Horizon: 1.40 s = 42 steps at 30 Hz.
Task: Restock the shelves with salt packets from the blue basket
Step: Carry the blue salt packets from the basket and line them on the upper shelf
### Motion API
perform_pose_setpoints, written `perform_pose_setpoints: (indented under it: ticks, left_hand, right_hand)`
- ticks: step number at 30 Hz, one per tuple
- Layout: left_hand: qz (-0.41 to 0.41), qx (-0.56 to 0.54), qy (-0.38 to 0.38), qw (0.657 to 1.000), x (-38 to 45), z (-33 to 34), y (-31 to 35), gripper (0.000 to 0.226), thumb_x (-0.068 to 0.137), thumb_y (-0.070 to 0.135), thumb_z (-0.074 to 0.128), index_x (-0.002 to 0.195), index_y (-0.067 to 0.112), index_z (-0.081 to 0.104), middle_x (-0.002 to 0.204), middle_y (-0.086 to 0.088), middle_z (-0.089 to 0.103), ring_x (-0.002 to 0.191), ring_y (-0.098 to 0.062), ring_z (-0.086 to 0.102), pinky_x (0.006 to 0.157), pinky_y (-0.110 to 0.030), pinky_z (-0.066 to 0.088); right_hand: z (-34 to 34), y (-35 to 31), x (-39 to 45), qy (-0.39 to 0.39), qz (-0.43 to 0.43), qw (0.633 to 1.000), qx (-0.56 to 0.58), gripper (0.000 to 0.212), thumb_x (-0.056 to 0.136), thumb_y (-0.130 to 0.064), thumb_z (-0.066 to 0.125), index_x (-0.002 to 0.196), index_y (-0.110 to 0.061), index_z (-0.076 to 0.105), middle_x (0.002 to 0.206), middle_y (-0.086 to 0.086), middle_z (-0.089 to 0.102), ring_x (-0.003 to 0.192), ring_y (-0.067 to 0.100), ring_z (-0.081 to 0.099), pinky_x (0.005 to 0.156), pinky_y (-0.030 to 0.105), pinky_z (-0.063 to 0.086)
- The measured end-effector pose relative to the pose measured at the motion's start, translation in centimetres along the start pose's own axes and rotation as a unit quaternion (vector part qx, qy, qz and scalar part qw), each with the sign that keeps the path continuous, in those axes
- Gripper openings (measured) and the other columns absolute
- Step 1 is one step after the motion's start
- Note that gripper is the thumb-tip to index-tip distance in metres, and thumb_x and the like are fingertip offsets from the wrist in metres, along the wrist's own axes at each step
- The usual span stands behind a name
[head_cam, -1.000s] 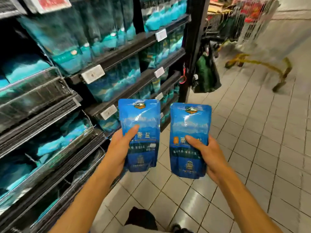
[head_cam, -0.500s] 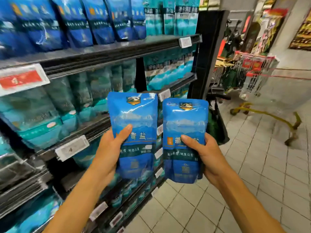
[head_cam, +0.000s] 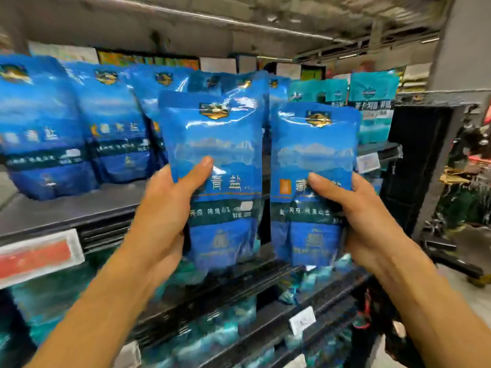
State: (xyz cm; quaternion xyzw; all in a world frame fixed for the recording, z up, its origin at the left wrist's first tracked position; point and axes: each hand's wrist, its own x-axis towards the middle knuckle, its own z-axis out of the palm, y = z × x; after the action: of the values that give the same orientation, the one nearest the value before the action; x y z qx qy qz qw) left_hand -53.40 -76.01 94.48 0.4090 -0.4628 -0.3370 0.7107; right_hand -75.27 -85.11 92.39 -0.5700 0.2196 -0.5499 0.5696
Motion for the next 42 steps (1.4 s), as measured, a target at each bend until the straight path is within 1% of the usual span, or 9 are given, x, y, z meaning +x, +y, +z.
perform_pose_setpoints:
  ticks: [5,10,20,24,28,30,34,37,42]
  left_hand:
    - [0.080,0.062,0.076,0.992,2.8,-1.8,6.5,0.021,0.096,0.027,0.059,0.110,0.018,0.072,0.104,-0.002,0.079,0.091,-0.018,0.077,0.072,-0.040,0.064]
    - [0.074,0.099,0.145,0.982,3.3,-6.7,10.4,0.034,0.098,0.030,0.053,0.129,0.019,0.064,0.115,0.001,0.076,0.099,-0.015,0.075,0.072,-0.036,0.063]
    - [0.045,0.105,0.272,0.956,3.2,-15.7,8.8,0.044,0.104,0.022,0.047,0.145,0.008,0.051,0.141,-0.014,0.060,0.131,-0.031,0.057,0.109,-0.051,0.047]
    - [0.040,0.207,0.238,0.948,2.9,-17.6,8.7,0.037,0.093,0.015,0.062,0.129,0.008,0.064,0.126,-0.009,0.071,0.106,-0.018,0.072,0.088,-0.032,0.060]
    - [-0.005,0.464,0.156,0.872,1.4,-19.3,8.6,0.033,0.074,0.021,0.082,0.105,0.026,0.074,0.103,0.017,0.078,0.091,0.006,0.071,0.073,-0.003,0.049]
    - [-0.012,0.495,0.156,0.854,1.2,-19.8,8.8,0.040,0.067,0.033,0.084,0.106,0.028,0.073,0.101,0.019,0.077,0.092,0.006,0.071,0.075,-0.004,0.049]
    - [-0.011,0.531,0.188,0.826,2.0,-19.8,8.9,0.052,0.065,0.042,0.083,0.114,0.029,0.072,0.105,0.012,0.078,0.101,-0.019,0.072,0.083,-0.032,0.058]
    - [-0.002,0.546,0.193,0.815,2.4,-19.4,8.7,0.049,0.068,0.039,0.085,0.115,0.030,0.071,0.104,0.013,0.078,0.093,-0.026,0.073,0.060,-0.027,0.058]
    - [-0.011,0.574,0.195,0.795,2.2,-19.4,9.0,0.062,0.060,0.053,0.082,0.117,0.034,0.068,0.095,0.014,0.078,0.078,-0.018,0.073,0.063,-0.023,0.058]
  right_hand:
    - [5.6,-3.1,8.9,-0.134,-0.008,0.989,0.059,0.042,0.077,-0.024,0.074,0.116,-0.011,0.070,0.108,0.008,0.077,0.089,0.022,0.074,0.081,0.044,0.062]
    - [13.4,-2.0,13.8,-0.251,0.031,0.964,0.087,0.028,0.090,-0.012,0.069,0.118,-0.010,0.069,0.104,0.006,0.077,0.086,0.018,0.074,0.075,0.038,0.062]
    - [22.7,3.9,15.3,-0.313,0.082,0.945,0.039,0.018,0.085,-0.012,0.079,0.102,-0.010,0.073,0.106,0.010,0.077,0.100,0.025,0.072,0.101,0.052,0.053]
    - [21.3,4.2,15.6,-0.344,-0.034,0.930,-0.127,0.037,0.078,-0.013,0.085,0.113,-0.006,0.073,0.109,0.007,0.077,0.106,0.023,0.072,0.099,0.047,0.056]
    - [19.5,4.7,15.6,-0.333,-0.080,0.876,-0.339,0.084,0.063,-0.058,0.088,0.120,-0.001,0.063,0.120,0.022,0.069,0.113,0.037,0.065,0.098,0.056,0.052]
    - [19.4,5.0,15.4,-0.313,-0.093,0.872,-0.364,0.087,0.063,-0.064,0.084,0.120,-0.002,0.062,0.120,0.022,0.068,0.112,0.038,0.063,0.096,0.056,0.052]
    - [20.4,5.2,15.4,-0.280,-0.124,0.877,-0.370,0.057,0.068,-0.055,0.087,0.098,-0.012,0.064,0.093,0.010,0.073,0.088,0.033,0.068,0.078,0.043,0.058]
    - [21.2,5.5,15.5,-0.276,-0.121,0.873,-0.383,0.065,0.069,-0.053,0.087,0.105,-0.006,0.061,0.091,0.016,0.071,0.081,0.033,0.069,0.075,0.049,0.059]
    - [21.7,5.5,15.4,-0.280,-0.127,0.868,-0.390,0.066,0.070,-0.052,0.086,0.110,-0.005,0.063,0.083,0.015,0.074,0.066,0.023,0.073,0.071,0.046,0.061]
